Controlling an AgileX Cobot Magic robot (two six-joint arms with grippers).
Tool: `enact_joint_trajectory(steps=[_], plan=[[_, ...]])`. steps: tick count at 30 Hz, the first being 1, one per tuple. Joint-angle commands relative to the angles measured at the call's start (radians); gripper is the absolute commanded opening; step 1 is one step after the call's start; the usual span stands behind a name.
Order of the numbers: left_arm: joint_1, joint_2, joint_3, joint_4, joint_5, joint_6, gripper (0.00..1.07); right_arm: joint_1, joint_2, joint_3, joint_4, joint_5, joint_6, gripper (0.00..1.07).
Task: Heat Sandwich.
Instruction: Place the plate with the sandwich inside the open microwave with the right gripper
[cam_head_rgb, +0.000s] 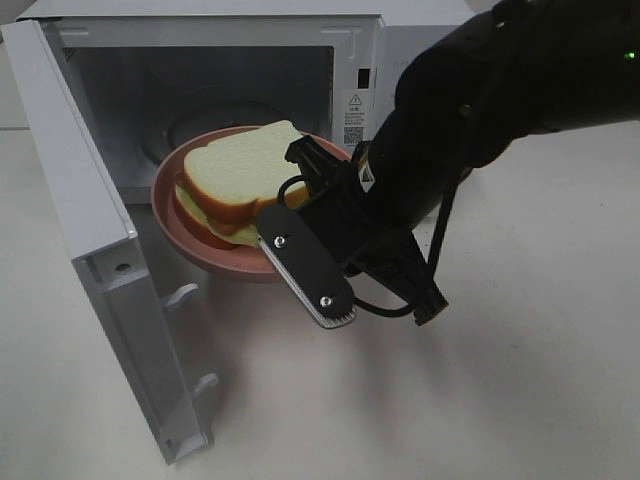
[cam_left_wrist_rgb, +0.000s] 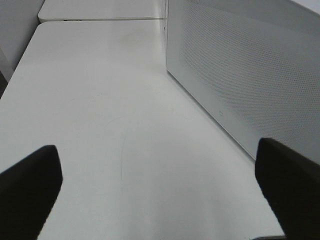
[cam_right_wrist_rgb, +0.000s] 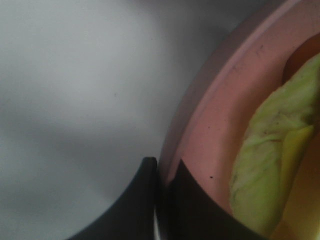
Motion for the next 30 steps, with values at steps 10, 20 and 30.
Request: enact_joint_trajectory(steps=[10,20,30], plan=[[0.001,-0.027,0.003,0.000,-0.001,0.000,1.01,-0.029,0.120,-0.177,0.003,0.035,-0.024,0.00],[0.001,-0.027,0.003,0.000,-0.001,0.000,1.01,-0.029,0.234,-0.344,0.001,0.093,0.035,0.00],[0.001,-0.027,0.003,0.000,-0.001,0.000,1.01,-0.040,0.356,-0.545,-0.005,0.195,0.099,0.01]])
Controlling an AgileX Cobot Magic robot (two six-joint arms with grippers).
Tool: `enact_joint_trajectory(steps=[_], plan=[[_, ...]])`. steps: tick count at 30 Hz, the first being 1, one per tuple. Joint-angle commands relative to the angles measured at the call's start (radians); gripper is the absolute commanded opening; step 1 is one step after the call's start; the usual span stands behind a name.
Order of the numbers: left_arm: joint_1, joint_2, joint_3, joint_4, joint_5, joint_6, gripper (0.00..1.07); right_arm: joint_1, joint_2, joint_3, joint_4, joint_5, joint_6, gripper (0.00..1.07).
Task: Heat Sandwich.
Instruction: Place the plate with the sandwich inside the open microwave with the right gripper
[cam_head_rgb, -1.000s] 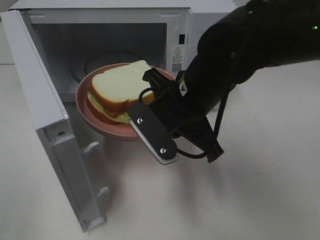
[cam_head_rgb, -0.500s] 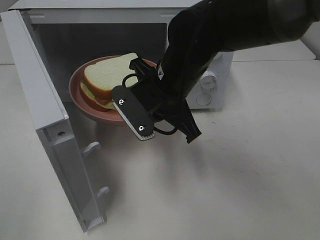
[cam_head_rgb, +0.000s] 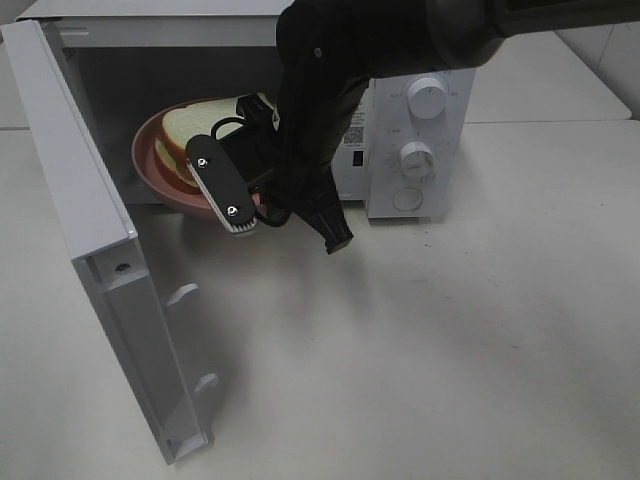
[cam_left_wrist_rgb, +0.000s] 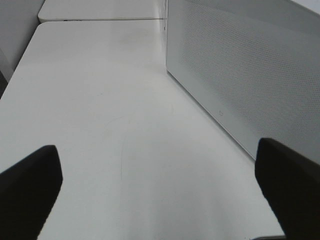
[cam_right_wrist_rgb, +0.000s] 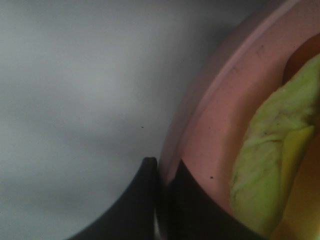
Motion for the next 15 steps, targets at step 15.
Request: enact_joint_trajectory(steps=[15], plan=[[0.001,-0.027,0.003,0.000,-0.001,0.000,1.01,-0.023,0.136,-0.218,-0.041,0.080,0.103,0.02]])
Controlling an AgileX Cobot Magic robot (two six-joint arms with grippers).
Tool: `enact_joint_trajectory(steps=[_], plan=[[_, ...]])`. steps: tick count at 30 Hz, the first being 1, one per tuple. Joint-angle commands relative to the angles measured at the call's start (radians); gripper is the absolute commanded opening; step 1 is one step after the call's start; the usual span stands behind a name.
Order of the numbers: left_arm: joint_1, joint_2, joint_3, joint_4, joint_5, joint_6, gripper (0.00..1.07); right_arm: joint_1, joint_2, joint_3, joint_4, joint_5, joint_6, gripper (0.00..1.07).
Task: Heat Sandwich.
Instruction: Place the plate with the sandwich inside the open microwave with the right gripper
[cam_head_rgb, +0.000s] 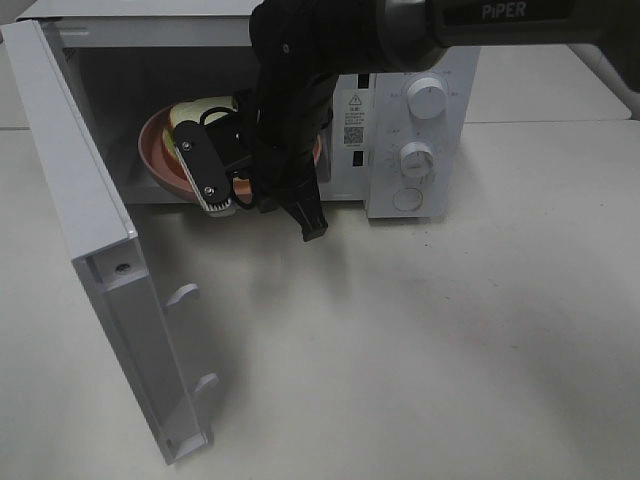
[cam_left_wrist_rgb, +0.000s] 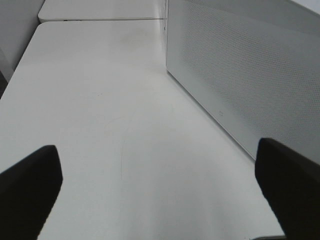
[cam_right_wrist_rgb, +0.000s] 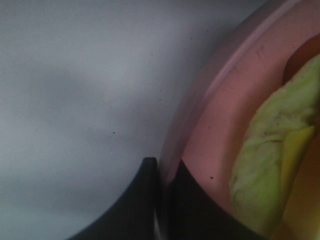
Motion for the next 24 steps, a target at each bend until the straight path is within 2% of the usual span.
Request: enact_joint_trajectory(steps=[1,10,24], plan=[[0.001,-0.027,0.003,0.000,-0.001,0.000,1.01,-0.015,0.019,-0.043,-0.026,0.003,0.024,0.02],[0.001,-0.027,0.003,0.000,-0.001,0.000,1.01,-0.037,0.082,-0.169,-0.032,0.014,0.088,0.02],[0.001,-0.027,0.003,0.000,-0.001,0.000,1.01,-0.051,0.169,-0.296,-0.033,0.019,0.085,0.03]])
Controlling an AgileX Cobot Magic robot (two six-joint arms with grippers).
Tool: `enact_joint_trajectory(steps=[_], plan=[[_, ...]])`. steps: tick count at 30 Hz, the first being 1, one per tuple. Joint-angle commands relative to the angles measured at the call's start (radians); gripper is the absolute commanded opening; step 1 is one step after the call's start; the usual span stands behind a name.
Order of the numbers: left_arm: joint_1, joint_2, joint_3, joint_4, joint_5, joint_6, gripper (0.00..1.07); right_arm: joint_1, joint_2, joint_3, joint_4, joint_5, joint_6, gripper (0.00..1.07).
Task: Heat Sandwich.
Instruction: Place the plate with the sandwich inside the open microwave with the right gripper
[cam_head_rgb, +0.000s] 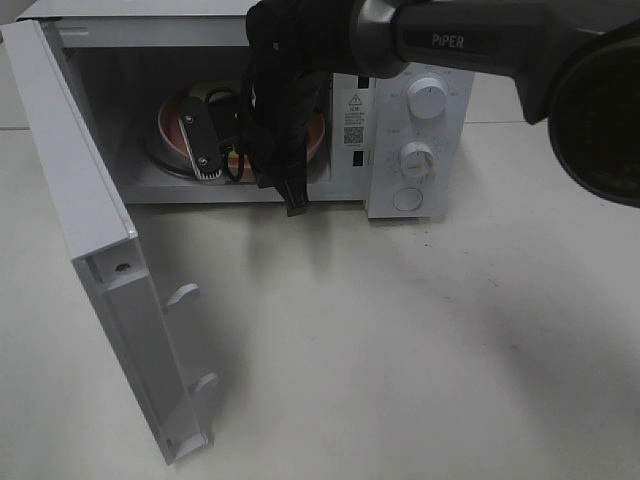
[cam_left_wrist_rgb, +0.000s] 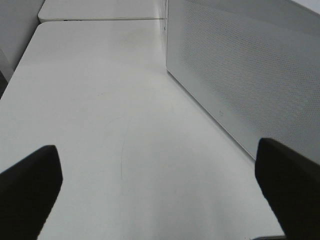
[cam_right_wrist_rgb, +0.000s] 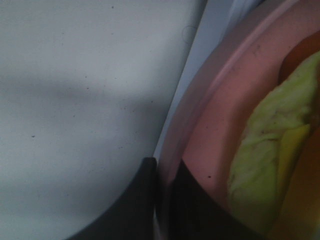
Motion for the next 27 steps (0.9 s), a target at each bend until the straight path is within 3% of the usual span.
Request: enact_joint_trajectory(steps=[1,10,15,19,21,22,25,27], plan=[[0.001,-0.027,0.003,0.000,-0.002,0.000,1.01,-0.002,0.006,-0.036,-0.011,-0.028,-0.001,0.03],[0.001,-0.027,0.003,0.000,-0.002,0.000,1.01,-0.002,0.028,-0.061,-0.002,-0.052,0.007,0.05],[0.001,-0.027,0.003,0.000,-0.002,0.000,1.01,-0.002,0.028,-0.061,-0.002,-0.053,0.084,0.13],[0.001,-0.027,0.003,0.000,-0.002,0.000,1.01,-0.002,0.028,-0.061,-0.010,-0.054,0.136,0.27],[0.001,-0.027,0.003,0.000,-0.002,0.000,1.01,-0.002,0.028,-0.061,-0.011,-0.054,0.160,0.44],[0.001,-0.027,0.003,0.000,-0.002,0.000,1.01,-0.002,0.028,-0.061,-0.011,-0.054,0.160,0.44],[0.001,-0.027,0.003,0.000,-0.002,0.000,1.01,-0.002,0.028,-0.061,-0.011,-0.056,0.214,0.64],[0.001,-0.027,0.003,0.000,-0.002,0.000,1.01,-0.002,0.028,-0.061,-0.011,-0.058,0.230,0.70]])
